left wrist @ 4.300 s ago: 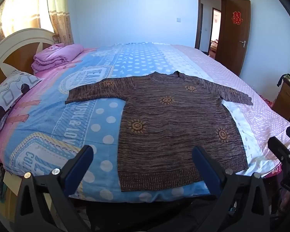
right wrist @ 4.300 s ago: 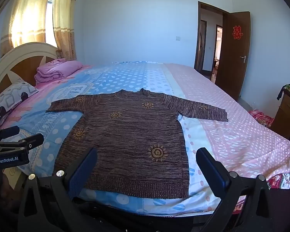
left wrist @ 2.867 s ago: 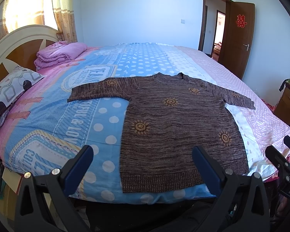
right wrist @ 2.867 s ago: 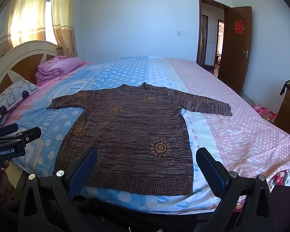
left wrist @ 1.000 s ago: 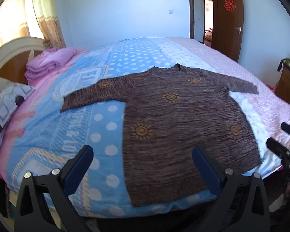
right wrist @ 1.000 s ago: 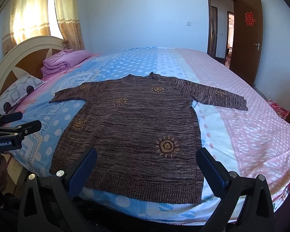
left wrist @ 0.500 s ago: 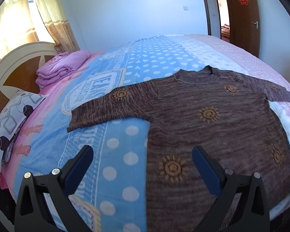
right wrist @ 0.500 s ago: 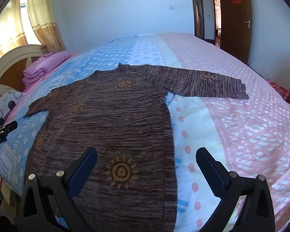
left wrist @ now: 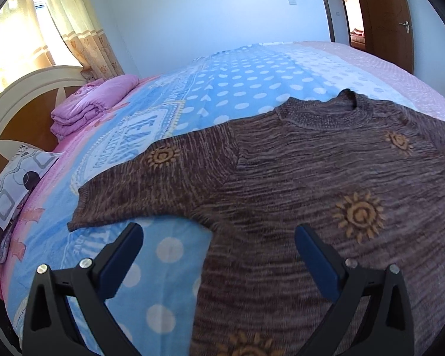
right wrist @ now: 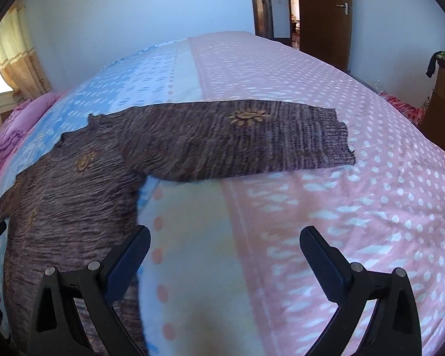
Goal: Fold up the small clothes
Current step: 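Reach the right tool to the nearest sleeve cuff and grasp it, then fold the held sleeve across the sweater body toward the collar, release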
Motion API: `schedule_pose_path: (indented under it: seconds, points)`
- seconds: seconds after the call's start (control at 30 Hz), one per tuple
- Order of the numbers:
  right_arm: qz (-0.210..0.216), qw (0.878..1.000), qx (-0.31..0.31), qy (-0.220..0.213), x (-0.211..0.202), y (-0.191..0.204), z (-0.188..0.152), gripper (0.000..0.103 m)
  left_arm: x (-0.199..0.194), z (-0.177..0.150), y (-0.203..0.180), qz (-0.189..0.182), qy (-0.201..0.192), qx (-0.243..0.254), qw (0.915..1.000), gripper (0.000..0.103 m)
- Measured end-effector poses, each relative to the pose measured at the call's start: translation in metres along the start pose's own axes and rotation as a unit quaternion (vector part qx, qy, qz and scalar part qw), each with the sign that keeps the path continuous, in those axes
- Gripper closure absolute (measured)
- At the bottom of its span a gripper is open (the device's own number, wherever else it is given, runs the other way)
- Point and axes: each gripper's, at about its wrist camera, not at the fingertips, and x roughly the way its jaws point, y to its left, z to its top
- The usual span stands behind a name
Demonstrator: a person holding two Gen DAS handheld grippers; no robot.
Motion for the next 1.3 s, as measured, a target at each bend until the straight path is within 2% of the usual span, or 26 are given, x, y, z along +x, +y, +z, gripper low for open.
schedule_pose_path:
  seconds: [0.1,0.27,0.33,0.4,0.53,0.67,0.83,0.87,0.9,0.93,0.97,1.03,1.3]
  points:
    - [-0.011,1.000,0.024,0.002,0.011,-0.022,0.015,0.017,0.015,0.007,-0.004,0.007,0.007,-0.001,1.0000,0.000]
    - [-0.020,0.996,0.083,-0.012,0.017,-0.061,0.042,0.019,0.032,0.008,-0.006,0.016,0.022,-0.011,0.9996,0.000]
    - [-0.024,0.994,0.110,-0.012,0.024,-0.077,0.053,0.029,0.038,0.006,-0.008,0.018,0.031,-0.012,0.9993,0.000]
    - [-0.028,0.992,0.124,-0.010,0.029,-0.089,0.062,0.034,0.039,0.005,-0.009,0.018,0.035,-0.013,0.9991,0.000]
    - [-0.045,0.989,0.140,-0.009,0.040,-0.110,0.080,0.034,0.039,0.004,-0.013,0.018,0.035,-0.010,0.9992,0.000]
    - [-0.037,0.989,0.145,0.001,0.054,-0.121,0.095,0.034,0.045,0.005,-0.013,0.014,0.044,-0.013,0.9989,0.000]
    - [-0.037,0.991,0.124,0.018,0.072,-0.115,0.107,0.040,0.045,0.004,-0.011,0.009,0.040,-0.019,0.9990,0.000]
    - [-0.036,0.992,0.117,0.019,0.074,-0.112,0.108,0.044,0.045,0.004,-0.011,0.008,0.039,-0.020,0.9990,0.000]
    - [-0.039,0.993,0.109,0.021,0.075,-0.107,0.108,0.059,0.045,0.004,-0.011,0.007,0.040,-0.022,0.9989,0.000]
    - [-0.048,0.994,0.095,0.024,0.077,-0.102,0.108,0.069,0.046,0.004,-0.011,0.007,0.041,-0.023,0.9988,0.000]
    - [-0.047,0.995,0.085,0.024,0.078,-0.100,0.108,0.070,0.047,0.004,-0.010,0.007,0.042,-0.025,0.9988,0.000]
    - [-0.028,0.996,0.076,0.022,0.078,-0.095,0.107,0.087,0.047,0.004,-0.009,0.007,0.042,-0.028,0.9987,0.000]
    - [0.004,0.998,0.060,0.000,0.054,-0.077,0.113,0.091,0.045,0.003,-0.013,0.014,0.035,-0.020,0.9991,0.000]
